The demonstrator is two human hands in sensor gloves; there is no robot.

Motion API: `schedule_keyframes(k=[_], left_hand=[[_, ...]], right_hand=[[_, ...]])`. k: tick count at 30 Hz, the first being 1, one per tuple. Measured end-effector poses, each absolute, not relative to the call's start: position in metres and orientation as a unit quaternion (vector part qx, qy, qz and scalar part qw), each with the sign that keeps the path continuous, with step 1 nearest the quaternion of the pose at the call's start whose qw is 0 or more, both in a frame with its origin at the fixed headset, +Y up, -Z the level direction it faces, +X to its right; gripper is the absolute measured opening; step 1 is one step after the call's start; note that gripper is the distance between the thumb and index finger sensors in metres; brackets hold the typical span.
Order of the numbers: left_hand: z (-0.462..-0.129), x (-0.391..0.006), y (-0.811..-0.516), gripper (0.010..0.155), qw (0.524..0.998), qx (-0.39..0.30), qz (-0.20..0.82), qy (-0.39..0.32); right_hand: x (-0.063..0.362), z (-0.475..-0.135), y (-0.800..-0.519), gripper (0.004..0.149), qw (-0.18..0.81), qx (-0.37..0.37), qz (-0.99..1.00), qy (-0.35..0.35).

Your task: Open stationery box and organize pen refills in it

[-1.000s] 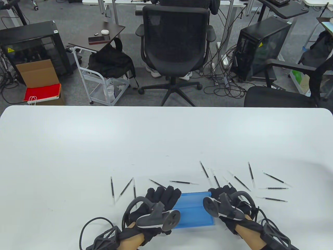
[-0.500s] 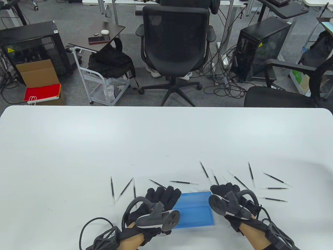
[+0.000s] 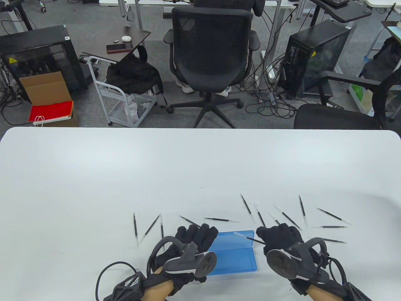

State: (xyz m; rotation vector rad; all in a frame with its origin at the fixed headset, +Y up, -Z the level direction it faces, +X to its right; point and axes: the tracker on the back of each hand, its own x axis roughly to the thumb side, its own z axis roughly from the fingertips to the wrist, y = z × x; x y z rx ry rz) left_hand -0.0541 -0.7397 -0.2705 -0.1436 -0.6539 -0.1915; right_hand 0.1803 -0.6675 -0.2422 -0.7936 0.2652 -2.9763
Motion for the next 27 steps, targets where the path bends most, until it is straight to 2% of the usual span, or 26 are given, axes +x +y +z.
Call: schedule_keyframes(k=[7,13,27], left_hand=[[-0.271,-0.054,-0.739,0.13,0.94,-0.068,-0.096,-0.321],[-0.271,-0.054,-0.739,0.13,0.94,-0.066,-0.095,-0.322],[-0.268,-0.051,-0.738,0.13,0.937,-0.048,-0.115,-0.326]], right_hand=[[0.142,-0.232,-0.713,0.059,0.084,-0.308,-0.947,0.025],[0.126,-0.236,-0.736,0.059,0.114,-0.317,-0.942,0.011],[0.119,-0.239,-0.739,0.059,0.112,-0.319,-0.941,0.0]])
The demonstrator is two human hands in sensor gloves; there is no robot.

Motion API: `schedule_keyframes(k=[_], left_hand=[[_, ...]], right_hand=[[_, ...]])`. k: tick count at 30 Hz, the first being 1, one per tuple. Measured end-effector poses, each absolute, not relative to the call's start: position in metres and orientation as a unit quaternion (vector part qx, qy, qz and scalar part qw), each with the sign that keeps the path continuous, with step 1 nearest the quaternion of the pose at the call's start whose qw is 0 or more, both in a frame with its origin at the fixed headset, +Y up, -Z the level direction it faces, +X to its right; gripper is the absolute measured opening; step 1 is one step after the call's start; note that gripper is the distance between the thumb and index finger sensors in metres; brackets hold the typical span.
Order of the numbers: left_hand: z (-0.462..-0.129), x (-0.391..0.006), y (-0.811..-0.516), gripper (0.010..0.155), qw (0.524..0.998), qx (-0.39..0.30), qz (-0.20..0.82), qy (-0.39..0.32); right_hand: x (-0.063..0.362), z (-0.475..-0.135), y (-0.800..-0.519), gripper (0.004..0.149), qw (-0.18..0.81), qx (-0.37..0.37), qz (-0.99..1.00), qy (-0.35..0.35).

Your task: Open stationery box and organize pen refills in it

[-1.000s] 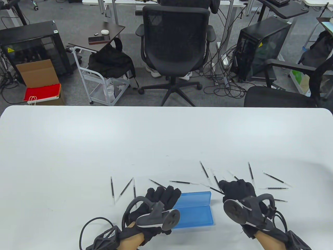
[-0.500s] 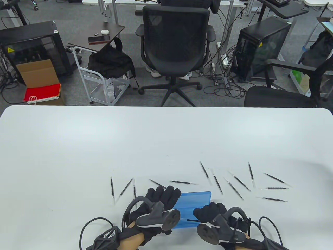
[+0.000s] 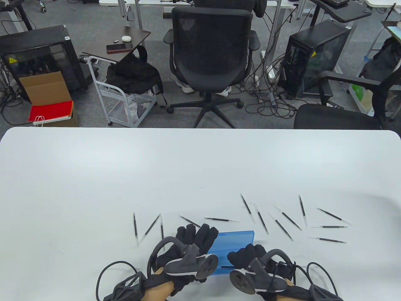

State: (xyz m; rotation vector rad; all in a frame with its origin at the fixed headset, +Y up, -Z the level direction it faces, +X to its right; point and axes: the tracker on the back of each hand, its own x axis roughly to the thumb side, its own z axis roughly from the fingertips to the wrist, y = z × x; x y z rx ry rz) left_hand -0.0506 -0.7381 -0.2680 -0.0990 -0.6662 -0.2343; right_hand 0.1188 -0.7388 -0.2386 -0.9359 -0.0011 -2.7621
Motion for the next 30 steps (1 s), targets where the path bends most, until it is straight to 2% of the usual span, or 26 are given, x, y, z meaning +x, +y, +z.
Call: schedule_keyframes(k=[5,12,19,25,30], left_hand=[[-0.268,-0.051,-0.738,0.13,0.937,-0.049,-0.113,-0.326],[-0.268,-0.051,-0.739,0.13,0.937,-0.054,-0.109,-0.327],[-0.268,-0.051,-0.739,0.129,0.937,-0.055,-0.106,-0.327],[-0.268,-0.052,-0.739,0.129,0.937,-0.056,-0.106,-0.327],[-0.268,-0.052,-0.739,0.129,0.938,-0.057,-0.105,-0.327]], right_hand=[[0.121,-0.238,-0.731,0.06,0.086,-0.317,-0.944,0.006],[0.138,-0.239,-0.684,0.056,-0.01,-0.304,-0.951,0.047],[0.157,-0.252,-0.647,0.055,-0.042,-0.258,-0.96,0.099],[0.17,-0.278,-0.648,0.057,-0.048,-0.2,-0.974,0.096],[0.177,-0.309,-0.666,0.06,-0.027,-0.135,-0.989,0.061]])
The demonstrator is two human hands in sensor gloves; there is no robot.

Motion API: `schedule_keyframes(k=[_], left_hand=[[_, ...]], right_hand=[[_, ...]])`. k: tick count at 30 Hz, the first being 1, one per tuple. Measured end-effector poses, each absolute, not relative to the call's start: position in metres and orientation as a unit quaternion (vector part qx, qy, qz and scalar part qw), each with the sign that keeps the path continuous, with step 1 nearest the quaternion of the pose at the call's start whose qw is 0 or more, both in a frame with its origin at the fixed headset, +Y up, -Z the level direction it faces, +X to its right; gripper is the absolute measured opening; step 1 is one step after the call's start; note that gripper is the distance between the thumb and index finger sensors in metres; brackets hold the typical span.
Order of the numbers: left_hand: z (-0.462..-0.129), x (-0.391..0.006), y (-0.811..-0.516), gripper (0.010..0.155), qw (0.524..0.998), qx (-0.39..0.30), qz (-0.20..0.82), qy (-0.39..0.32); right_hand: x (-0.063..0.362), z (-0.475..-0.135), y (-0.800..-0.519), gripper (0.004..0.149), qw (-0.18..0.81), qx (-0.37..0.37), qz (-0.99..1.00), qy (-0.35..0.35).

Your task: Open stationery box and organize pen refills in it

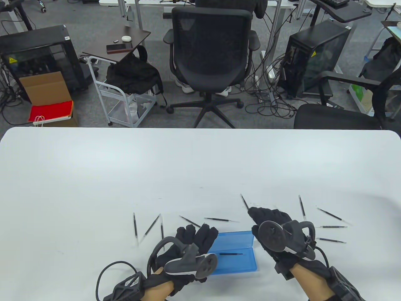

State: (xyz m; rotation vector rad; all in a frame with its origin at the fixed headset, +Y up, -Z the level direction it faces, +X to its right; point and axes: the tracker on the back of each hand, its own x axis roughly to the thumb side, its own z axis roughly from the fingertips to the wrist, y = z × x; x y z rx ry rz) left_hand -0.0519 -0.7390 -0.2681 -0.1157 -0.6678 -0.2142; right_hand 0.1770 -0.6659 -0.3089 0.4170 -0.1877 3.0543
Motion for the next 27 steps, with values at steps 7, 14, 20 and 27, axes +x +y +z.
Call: schedule_keyframes(k=[7,14,20,27], left_hand=[[-0.268,-0.052,-0.739,0.129,0.938,-0.058,-0.103,-0.327],[-0.269,-0.052,-0.739,0.129,0.937,-0.06,-0.102,-0.327],[-0.269,-0.052,-0.739,0.129,0.937,-0.06,-0.102,-0.327],[-0.269,-0.053,-0.739,0.128,0.937,-0.063,-0.097,-0.329]], right_hand=[[0.176,-0.351,-0.704,0.058,-0.035,0.039,0.999,0.014],[0.168,-0.371,-0.726,0.056,-0.089,-0.016,0.994,0.061],[0.166,-0.377,-0.734,0.056,-0.097,-0.035,0.992,0.07],[0.162,-0.381,-0.741,0.055,-0.111,-0.059,0.988,0.086]])
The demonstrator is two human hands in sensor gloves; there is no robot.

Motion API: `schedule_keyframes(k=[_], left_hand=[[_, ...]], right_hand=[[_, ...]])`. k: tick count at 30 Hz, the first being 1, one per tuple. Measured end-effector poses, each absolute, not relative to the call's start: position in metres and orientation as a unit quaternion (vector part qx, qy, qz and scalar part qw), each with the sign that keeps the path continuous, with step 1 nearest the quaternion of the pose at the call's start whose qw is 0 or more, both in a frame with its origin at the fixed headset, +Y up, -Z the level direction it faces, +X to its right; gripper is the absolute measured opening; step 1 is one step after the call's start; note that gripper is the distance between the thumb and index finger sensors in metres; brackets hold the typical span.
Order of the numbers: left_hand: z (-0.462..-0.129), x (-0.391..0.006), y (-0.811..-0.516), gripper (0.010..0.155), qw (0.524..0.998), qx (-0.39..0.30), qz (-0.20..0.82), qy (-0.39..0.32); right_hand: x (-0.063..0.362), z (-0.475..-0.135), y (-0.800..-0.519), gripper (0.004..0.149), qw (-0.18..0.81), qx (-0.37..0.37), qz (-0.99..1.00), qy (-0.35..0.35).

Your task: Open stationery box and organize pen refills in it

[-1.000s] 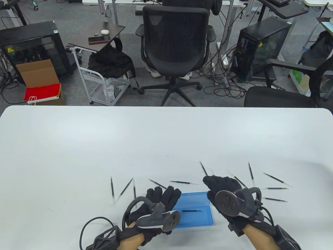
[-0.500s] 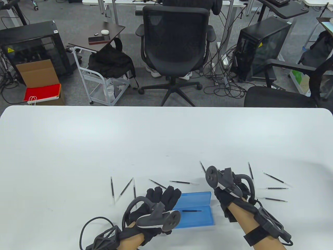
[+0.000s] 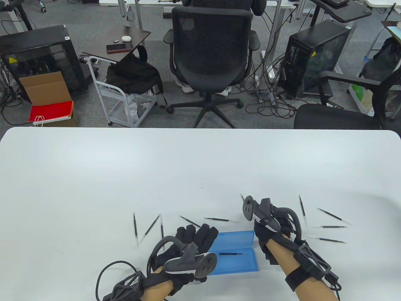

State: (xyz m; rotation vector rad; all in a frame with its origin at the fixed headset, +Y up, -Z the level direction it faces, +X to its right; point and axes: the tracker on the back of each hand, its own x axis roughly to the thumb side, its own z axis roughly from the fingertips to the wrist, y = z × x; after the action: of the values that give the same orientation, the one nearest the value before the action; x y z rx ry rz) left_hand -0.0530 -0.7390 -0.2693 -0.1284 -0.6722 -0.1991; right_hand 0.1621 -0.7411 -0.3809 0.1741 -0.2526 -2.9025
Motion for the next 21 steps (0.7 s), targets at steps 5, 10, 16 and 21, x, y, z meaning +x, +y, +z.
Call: schedule_keyframes(k=[5,10,16,21], left_hand=[[-0.2698,-0.0528,-0.739,0.128,0.937,-0.064,-0.098,-0.328],[-0.2703,-0.0528,-0.7391,0.128,0.937,-0.064,-0.097,-0.329],[-0.2706,-0.053,-0.739,0.128,0.937,-0.064,-0.096,-0.329],[-0.2708,-0.0529,-0.7391,0.128,0.937,-0.064,-0.097,-0.329]], right_hand=[[0.1638,-0.3831,-0.7437,0.054,0.106,0.068,-0.987,-0.095],[0.1634,-0.3829,-0.7451,0.053,0.11,0.063,-0.989,-0.08],[0.164,-0.3839,-0.7488,0.052,0.121,0.069,-0.987,-0.081],[0.1628,-0.384,-0.7494,0.051,0.126,0.073,-0.987,-0.07]])
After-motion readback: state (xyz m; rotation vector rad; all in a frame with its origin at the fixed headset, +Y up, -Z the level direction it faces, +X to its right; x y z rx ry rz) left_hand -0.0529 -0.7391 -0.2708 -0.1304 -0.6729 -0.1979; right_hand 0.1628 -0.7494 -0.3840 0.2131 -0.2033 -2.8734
